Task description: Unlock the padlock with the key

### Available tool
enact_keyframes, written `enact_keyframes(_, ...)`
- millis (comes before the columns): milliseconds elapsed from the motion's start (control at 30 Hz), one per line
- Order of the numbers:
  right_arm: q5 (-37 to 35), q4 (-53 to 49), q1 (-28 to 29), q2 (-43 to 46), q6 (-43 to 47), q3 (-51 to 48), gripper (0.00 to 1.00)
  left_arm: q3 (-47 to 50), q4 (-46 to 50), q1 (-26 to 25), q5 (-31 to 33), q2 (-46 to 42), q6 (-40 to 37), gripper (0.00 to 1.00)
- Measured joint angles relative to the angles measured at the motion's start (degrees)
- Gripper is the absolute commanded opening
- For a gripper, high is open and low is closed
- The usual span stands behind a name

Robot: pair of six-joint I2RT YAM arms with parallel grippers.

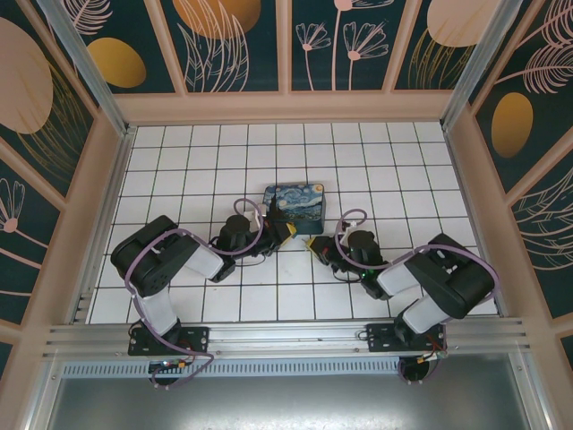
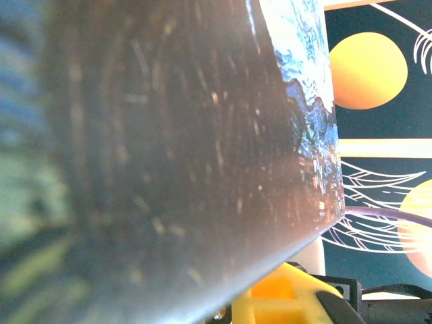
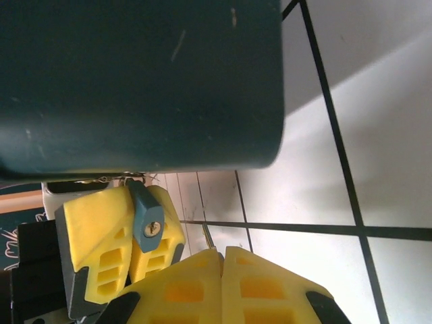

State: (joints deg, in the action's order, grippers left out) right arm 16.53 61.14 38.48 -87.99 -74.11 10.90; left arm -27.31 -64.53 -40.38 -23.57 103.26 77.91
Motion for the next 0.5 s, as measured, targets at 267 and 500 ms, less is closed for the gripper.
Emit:
enact_keyframes(267, 0.0, 1.4, 0.0, -0.3, -0.4, 1.2, 0.00, 0.0, -0.2, 0.0, 0.0, 0.7, 0.0, 0.00)
enact_keyframes(500, 0.0, 1.6, 0.0, -0.4, -0.4, 1.4, 0.00, 0.0, -0.4, 0.0, 0.0, 1.0, 0.0, 0.00)
